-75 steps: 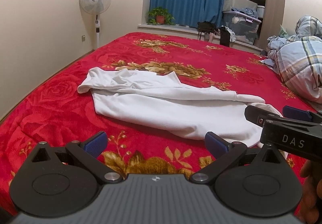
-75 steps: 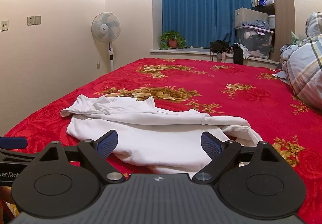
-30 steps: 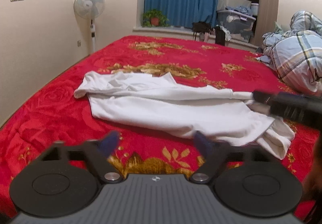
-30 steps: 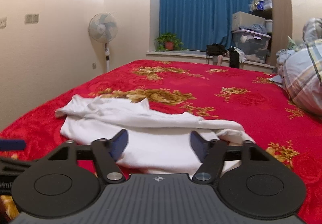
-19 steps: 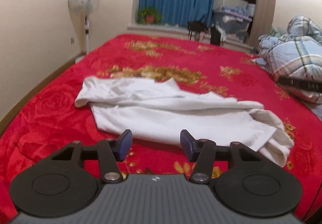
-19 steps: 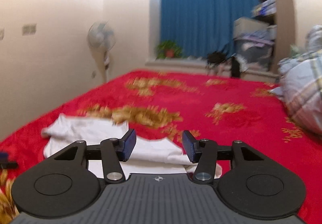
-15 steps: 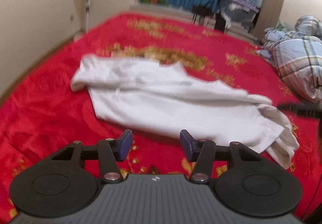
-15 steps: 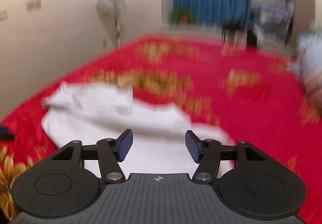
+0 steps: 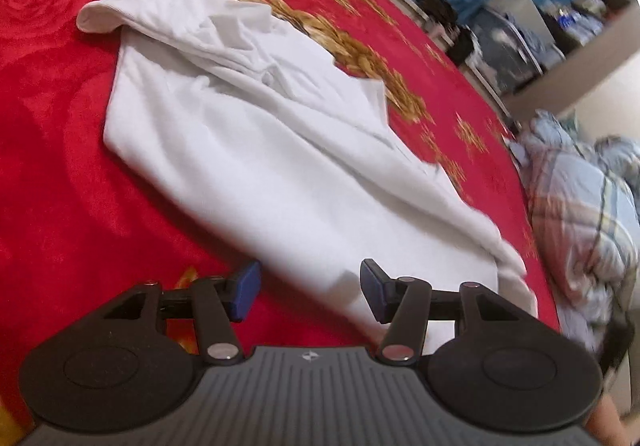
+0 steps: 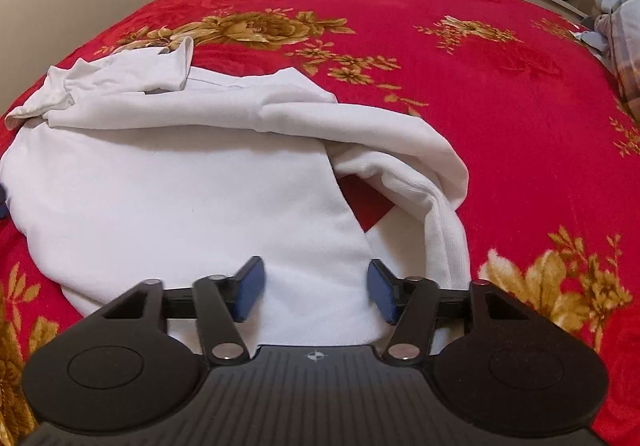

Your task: Fold small clothes

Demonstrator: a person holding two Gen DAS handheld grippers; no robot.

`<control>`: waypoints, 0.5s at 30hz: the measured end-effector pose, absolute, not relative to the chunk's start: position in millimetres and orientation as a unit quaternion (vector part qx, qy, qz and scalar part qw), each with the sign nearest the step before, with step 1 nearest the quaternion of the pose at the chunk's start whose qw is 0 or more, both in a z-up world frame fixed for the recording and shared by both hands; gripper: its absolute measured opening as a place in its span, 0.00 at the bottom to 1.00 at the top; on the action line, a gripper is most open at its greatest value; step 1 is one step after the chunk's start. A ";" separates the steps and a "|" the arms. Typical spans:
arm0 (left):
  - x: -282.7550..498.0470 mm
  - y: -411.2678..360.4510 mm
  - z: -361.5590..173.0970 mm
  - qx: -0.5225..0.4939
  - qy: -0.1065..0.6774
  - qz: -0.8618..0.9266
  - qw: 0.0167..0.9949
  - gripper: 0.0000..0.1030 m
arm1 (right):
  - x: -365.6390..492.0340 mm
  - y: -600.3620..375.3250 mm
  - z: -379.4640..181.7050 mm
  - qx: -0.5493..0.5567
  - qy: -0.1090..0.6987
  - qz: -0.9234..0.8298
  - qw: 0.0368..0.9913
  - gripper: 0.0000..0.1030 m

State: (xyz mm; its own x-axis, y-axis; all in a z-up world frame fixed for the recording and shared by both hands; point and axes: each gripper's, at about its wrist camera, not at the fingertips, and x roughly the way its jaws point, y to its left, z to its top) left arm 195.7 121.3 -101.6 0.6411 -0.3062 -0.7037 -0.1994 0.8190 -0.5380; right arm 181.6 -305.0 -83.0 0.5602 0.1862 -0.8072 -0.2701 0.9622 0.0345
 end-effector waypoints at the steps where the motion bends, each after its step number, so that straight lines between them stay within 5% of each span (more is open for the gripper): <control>1: 198.6 119.8 -102.4 -0.298 0.420 -0.022 0.857 0.56 | 178.5 -305.3 -82.4 -0.049 0.452 0.129 0.882 0.20; 3: 201.3 118.4 -102.9 -0.287 0.413 -0.012 0.864 0.20 | 180.9 -308.3 -81.8 -0.057 0.451 0.129 0.881 0.00; 4: 201.7 117.1 -100.6 -0.273 0.413 -0.009 0.869 0.11 | 180.9 -311.7 -79.9 -0.048 0.449 0.134 0.882 0.00; 9: 187.9 121.3 -56.5 -0.246 0.424 0.001 0.872 0.03 | 167.0 -328.4 -46.0 -0.009 0.409 0.184 0.894 0.00; 15: 172.6 110.9 44.8 -0.161 0.384 -0.021 0.909 0.00 | 133.6 -396.5 30.4 0.187 0.279 0.274 0.901 0.00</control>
State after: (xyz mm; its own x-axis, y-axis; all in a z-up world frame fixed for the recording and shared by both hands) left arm 172.6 110.9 44.8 0.7050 -0.1611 -0.6907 -0.0861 0.9472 -0.3087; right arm 133.6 -396.5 30.4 0.6943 0.5980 -0.4005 -0.3892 0.7800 0.4900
